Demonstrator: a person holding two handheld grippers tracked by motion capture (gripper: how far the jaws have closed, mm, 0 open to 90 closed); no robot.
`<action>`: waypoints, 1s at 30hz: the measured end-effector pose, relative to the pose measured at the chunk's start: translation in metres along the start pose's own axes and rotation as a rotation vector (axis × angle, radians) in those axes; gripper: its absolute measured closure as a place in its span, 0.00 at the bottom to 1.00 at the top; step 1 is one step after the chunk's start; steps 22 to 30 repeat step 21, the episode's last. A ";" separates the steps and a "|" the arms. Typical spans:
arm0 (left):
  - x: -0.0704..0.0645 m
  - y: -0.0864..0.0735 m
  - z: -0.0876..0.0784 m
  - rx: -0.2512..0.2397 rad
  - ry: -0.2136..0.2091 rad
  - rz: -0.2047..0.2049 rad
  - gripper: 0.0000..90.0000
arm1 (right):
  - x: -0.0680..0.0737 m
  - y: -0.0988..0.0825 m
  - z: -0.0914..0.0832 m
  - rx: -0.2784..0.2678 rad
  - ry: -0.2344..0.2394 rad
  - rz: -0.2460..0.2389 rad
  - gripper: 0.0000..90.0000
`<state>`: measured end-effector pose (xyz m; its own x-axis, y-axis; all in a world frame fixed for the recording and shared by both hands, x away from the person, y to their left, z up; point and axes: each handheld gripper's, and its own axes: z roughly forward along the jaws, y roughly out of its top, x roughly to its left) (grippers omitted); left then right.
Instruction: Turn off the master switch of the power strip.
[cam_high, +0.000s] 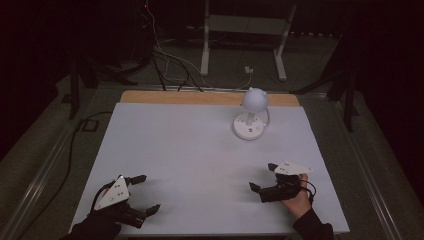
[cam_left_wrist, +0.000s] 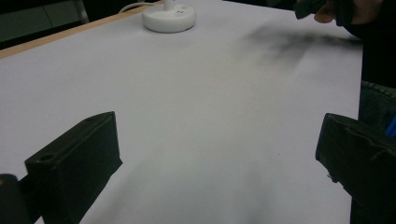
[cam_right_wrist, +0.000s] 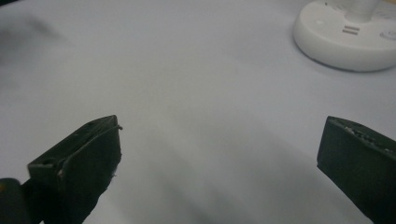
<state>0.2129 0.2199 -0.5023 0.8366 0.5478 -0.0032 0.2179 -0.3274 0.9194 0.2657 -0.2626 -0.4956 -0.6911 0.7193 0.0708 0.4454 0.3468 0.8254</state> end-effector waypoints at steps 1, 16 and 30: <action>-0.001 0.000 0.000 0.002 -0.001 0.004 0.00 | 0.000 -0.006 -0.003 0.006 -0.010 -0.008 0.00; -0.001 0.000 0.002 0.009 -0.007 0.006 0.00 | -0.013 -0.031 -0.017 0.049 -0.038 -0.017 0.00; -0.001 0.000 0.002 0.009 -0.009 0.006 0.00 | -0.011 -0.030 -0.013 0.062 -0.045 -0.041 0.00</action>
